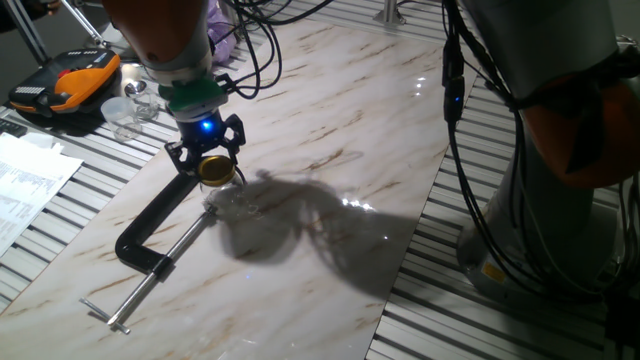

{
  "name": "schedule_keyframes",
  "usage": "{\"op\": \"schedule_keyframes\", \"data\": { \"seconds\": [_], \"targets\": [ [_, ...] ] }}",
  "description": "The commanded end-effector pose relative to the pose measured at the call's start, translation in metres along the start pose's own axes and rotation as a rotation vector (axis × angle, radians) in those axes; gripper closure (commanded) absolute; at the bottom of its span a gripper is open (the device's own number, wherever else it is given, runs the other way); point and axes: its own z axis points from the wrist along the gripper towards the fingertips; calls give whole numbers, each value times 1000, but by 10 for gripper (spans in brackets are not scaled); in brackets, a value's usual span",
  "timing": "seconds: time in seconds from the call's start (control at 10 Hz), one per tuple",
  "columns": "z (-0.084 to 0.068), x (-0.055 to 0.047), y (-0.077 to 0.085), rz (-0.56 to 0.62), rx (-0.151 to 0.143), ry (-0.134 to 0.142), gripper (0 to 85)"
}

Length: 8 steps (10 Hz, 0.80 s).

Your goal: Screw the lid onto the jar

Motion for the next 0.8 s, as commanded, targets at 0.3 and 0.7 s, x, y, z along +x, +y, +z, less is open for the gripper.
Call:
{"op": "schedule_keyframes", "data": {
  "seconds": [0.3, 0.7],
  "targets": [
    [2, 2, 0, 74, 15, -20, 680],
    [3, 3, -1, 133, 0, -12, 680]
  ]
}}
